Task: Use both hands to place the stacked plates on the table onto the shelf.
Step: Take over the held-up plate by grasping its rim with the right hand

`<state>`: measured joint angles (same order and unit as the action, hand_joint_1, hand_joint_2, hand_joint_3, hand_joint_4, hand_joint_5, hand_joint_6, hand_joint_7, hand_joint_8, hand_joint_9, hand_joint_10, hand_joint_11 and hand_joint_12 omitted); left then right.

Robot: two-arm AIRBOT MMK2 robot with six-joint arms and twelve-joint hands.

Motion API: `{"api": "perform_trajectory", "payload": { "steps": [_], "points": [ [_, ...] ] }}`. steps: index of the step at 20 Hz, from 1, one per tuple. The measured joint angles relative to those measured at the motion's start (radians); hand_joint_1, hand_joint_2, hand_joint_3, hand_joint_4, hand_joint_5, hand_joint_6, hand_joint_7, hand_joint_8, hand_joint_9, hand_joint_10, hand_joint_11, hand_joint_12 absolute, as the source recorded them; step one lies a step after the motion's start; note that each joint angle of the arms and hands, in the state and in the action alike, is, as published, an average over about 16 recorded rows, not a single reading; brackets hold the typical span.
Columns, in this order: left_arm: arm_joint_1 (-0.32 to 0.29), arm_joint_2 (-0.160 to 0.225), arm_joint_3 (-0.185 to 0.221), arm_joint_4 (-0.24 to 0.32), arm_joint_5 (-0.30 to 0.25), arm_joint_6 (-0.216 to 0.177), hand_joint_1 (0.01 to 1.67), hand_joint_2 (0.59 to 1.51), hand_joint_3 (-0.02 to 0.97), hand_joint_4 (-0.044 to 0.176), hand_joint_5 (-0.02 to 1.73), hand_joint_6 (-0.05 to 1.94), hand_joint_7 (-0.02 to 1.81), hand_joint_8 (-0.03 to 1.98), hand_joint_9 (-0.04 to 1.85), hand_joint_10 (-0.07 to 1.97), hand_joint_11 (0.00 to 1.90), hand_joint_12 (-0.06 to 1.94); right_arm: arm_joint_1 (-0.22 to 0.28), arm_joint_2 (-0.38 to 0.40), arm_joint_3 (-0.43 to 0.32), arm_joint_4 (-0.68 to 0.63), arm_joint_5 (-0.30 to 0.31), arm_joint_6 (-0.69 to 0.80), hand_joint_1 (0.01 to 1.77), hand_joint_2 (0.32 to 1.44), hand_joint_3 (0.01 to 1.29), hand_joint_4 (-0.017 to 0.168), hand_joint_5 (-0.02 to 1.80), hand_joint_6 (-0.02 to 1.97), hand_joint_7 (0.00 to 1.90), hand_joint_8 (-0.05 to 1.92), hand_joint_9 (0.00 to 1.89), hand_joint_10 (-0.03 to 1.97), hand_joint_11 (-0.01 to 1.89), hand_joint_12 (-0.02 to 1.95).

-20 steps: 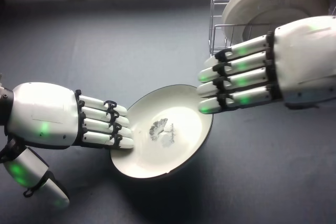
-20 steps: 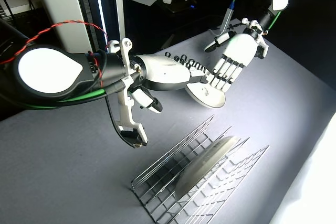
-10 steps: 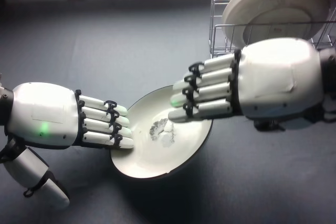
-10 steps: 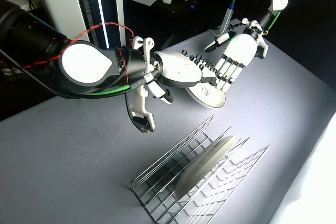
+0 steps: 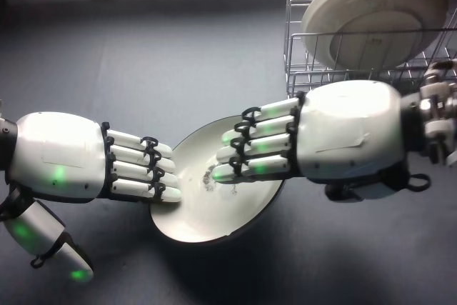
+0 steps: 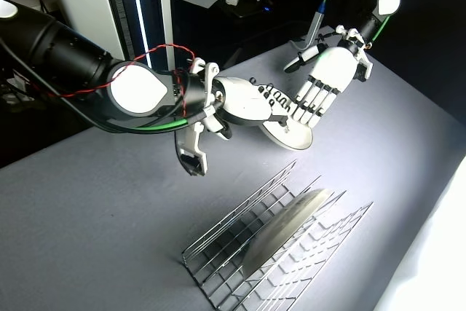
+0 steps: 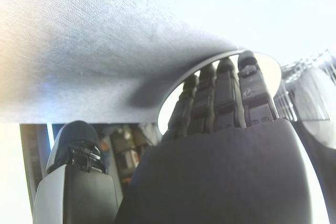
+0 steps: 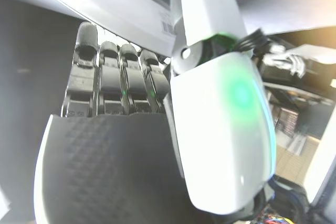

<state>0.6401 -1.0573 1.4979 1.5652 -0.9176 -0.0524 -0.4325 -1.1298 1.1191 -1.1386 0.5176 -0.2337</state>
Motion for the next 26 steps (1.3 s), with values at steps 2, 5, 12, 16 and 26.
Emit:
{"api": "perform_trajectory", "payload": {
  "steps": [2, 5, 12, 16, 26],
  "points": [
    [0.000, -0.001, 0.001, 0.000, -0.001, 0.000, 0.01, 1.069, 0.022, -0.002, -0.01, -0.02, 0.01, 0.02, 0.01, -0.01, 0.02, -0.03, -0.004, -0.025, 0.011, 0.008, -0.017, 0.000, 1.38, 1.00, 0.02, 0.003, 0.01, 0.02, 0.02, 0.02, 0.02, 0.02, 0.02, 0.53],
    [0.000, -0.001, 0.003, 0.000, -0.002, 0.001, 0.01, 1.069, 0.022, -0.002, -0.01, -0.02, 0.01, 0.02, 0.01, -0.01, 0.02, -0.03, -0.009, -0.065, 0.032, 0.018, -0.039, 0.000, 1.39, 1.00, 0.02, 0.003, 0.01, 0.02, 0.02, 0.02, 0.02, 0.02, 0.02, 0.52],
    [0.000, -0.003, 0.004, 0.000, -0.003, 0.002, 0.01, 1.070, 0.022, -0.002, -0.01, -0.01, 0.01, 0.02, 0.01, -0.01, 0.02, -0.03, -0.016, -0.149, 0.089, 0.033, -0.065, 0.000, 1.39, 1.02, 0.02, 0.003, 0.02, 0.03, 0.02, 0.02, 0.02, 0.02, 0.02, 0.50],
    [0.000, -0.004, 0.006, -0.001, -0.004, 0.003, 0.01, 1.071, 0.022, -0.002, -0.01, -0.01, 0.01, 0.02, 0.00, 0.00, 0.02, -0.03, -0.020, -0.181, 0.115, 0.036, -0.070, 0.000, 1.40, 1.02, 0.02, 0.003, 0.02, 0.02, 0.02, 0.02, 0.02, 0.02, 0.02, 0.51],
    [0.000, -0.005, 0.009, -0.001, -0.007, 0.003, 0.01, 1.074, 0.022, -0.002, -0.01, -0.01, 0.01, 0.02, 0.00, -0.01, 0.02, -0.03, -0.022, -0.214, 0.140, 0.038, -0.072, 0.000, 1.40, 1.05, 0.02, 0.003, 0.02, 0.02, 0.02, 0.02, 0.02, 0.02, 0.02, 0.53]
  ]
}}
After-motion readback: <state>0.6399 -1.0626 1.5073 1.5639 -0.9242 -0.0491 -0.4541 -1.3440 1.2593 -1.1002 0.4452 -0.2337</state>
